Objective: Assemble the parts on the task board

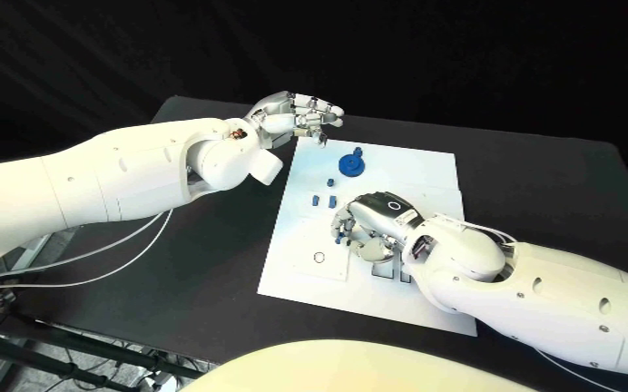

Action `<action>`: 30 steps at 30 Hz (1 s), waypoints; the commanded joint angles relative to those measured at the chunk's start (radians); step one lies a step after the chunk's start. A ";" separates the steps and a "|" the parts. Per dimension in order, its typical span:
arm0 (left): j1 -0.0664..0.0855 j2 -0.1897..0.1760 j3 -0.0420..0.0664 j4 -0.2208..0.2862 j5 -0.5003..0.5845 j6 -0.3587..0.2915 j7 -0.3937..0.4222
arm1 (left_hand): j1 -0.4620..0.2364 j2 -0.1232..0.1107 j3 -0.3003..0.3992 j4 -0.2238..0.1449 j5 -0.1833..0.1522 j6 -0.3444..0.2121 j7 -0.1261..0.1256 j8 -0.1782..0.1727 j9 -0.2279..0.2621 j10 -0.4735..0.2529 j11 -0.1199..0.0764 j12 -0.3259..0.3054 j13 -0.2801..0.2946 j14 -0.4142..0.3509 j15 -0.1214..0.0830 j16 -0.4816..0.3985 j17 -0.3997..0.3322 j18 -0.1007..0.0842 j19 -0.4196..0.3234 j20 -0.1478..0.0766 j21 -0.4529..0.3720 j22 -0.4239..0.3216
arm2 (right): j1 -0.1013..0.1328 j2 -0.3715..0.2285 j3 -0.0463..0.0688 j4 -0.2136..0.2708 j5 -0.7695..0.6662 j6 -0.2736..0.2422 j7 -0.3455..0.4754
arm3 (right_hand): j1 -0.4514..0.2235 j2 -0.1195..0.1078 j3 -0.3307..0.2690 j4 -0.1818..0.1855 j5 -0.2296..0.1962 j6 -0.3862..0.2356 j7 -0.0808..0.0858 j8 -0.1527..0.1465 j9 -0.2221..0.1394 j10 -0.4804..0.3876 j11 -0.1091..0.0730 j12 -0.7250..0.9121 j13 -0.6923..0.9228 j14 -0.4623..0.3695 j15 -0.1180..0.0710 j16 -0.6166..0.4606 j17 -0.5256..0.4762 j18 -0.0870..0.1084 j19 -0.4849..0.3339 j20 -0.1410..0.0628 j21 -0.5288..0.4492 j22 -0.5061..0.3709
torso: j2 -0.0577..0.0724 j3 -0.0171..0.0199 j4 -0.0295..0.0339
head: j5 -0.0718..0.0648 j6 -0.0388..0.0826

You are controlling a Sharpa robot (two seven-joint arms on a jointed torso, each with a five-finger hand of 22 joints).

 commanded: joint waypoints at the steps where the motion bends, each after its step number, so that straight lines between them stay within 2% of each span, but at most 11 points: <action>1: 0.001 0.001 0.001 0.002 -0.003 0.018 0.002 | -0.007 -0.001 -0.003 0.001 -0.001 -0.005 0.007 0.005 -0.001 -0.006 -0.001 0.005 0.001 -0.004 0.005 -0.006 -0.001 0.006 -0.004 0.005 -0.005 -0.001 | -0.002 0.003 -0.003 -0.003 -0.023 0.045 -0.013 | -0.003 0.009 -0.003 -0.005 0.003 -0.002 0.009 0.006 0.001 0.036 -0.032 0.001 0.002 0.047 -0.003 0.004 -0.001 -0.011 0.000 0.001 -0.006 0.165 | 0.000 0.0001 0.0000 | 0.000 -0.001; 9: 0.001 0.000 0.001 -0.001 -0.004 0.019 -0.003 | -0.005 0.000 -0.004 0.000 0.000 -0.006 0.006 0.007 -0.001 -0.008 -0.001 0.008 0.002 -0.005 0.005 -0.005 -0.001 0.007 -0.003 0.006 -0.008 -0.003 | -0.003 0.013 -0.005 -0.004 -0.026 0.071 -0.010 | -0.029 0.005 -0.017 0.001 -0.004 -0.015 0.012 -0.001 0.005 0.020 -0.026 -0.018 0.002 0.044 0.004 0.002 -0.011 -0.006 -0.012 0.005 -0.030 0.160 | 0.000 -0.0001 0.0001 | -0.002 -0.005; 14: 0.001 -0.001 0.001 -0.003 -0.005 0.017 -0.008 | -0.005 0.000 -0.004 0.000 0.000 -0.006 0.006 0.007 -0.001 -0.008 -0.001 0.008 0.002 -0.005 0.005 -0.005 -0.001 0.007 -0.003 0.006 -0.008 -0.003 | -0.003 0.013 -0.005 -0.005 -0.024 0.068 -0.009 | -0.056 -0.006 -0.023 0.013 -0.015 -0.038 0.020 -0.019 0.000 -0.016 -0.014 -0.046 -0.005 0.042 0.015 0.003 -0.018 -0.003 -0.021 0.013 -0.050 0.156 | 0.000 -0.0004 -0.0001 | 0.001 -0.003; 24: 0.001 -0.001 0.001 -0.004 -0.006 0.017 -0.014 | -0.004 0.000 -0.004 0.000 0.000 -0.007 0.006 0.007 -0.001 -0.008 -0.001 0.008 0.002 -0.005 0.005 -0.005 -0.001 0.007 -0.003 0.006 -0.008 -0.004 | -0.003 0.011 -0.006 -0.005 -0.023 0.048 -0.019 | -0.063 -0.013 -0.021 0.015 -0.015 -0.048 0.025 -0.027 -0.002 -0.033 -0.007 -0.059 -0.007 0.040 0.020 0.005 -0.021 -0.002 -0.023 0.018 -0.056 0.155 | 0.000 0.0000 -0.0002 | 0.001 -0.004; 26: 0.001 -0.002 0.001 -0.004 -0.006 0.016 -0.013 | -0.004 0.000 -0.004 0.000 0.000 -0.007 0.006 0.007 -0.001 -0.008 -0.001 0.008 0.002 -0.005 0.005 -0.005 -0.001 0.007 -0.003 0.006 -0.008 -0.004 | -0.003 0.009 -0.006 -0.006 -0.023 0.033 -0.021 | -0.070 -0.023 -0.017 0.018 -0.015 -0.070 0.035 -0.042 -0.008 -0.070 0.005 -0.074 -0.015 0.039 0.030 0.008 -0.023 0.003 -0.036 0.025 -0.085 0.147 | 0.000 -0.0001 -0.0003 | 0.001 -0.004; 28: 0.001 -0.002 0.001 -0.004 -0.006 0.013 -0.011 | -0.004 0.000 -0.004 0.000 0.000 -0.007 0.006 0.007 -0.001 -0.008 -0.001 0.008 0.002 -0.005 0.005 -0.005 -0.001 0.007 -0.003 0.006 -0.008 -0.004 | -0.003 0.008 -0.006 -0.006 -0.022 0.018 -0.023 | -0.074 -0.037 -0.011 0.018 -0.019 -0.093 0.042 -0.057 -0.013 -0.134 0.019 -0.073 -0.027 0.022 0.041 -0.020 -0.064 0.016 -0.072 0.037 -0.164 0.124 | 0.000 -0.0001 -0.0004 | 0.000 -0.003; 30: 0.001 -0.002 0.001 -0.004 -0.006 0.011 -0.009 | -0.004 0.000 -0.004 0.000 0.000 -0.007 0.006 0.007 -0.001 -0.008 -0.001 0.008 0.002 -0.005 0.005 -0.005 -0.001 0.007 -0.003 0.006 -0.008 -0.004 | -0.003 0.006 -0.006 -0.005 -0.021 0.004 -0.024 | -0.076 -0.051 -0.020 0.017 -0.042 -0.134 0.046 -0.080 -0.021 -0.196 0.028 -0.064 -0.039 -0.004 0.051 -0.055 -0.114 0.029 -0.108 0.047 -0.239 0.102 | 0.000 0.0003 -0.0004 | -0.002 -0.002</action>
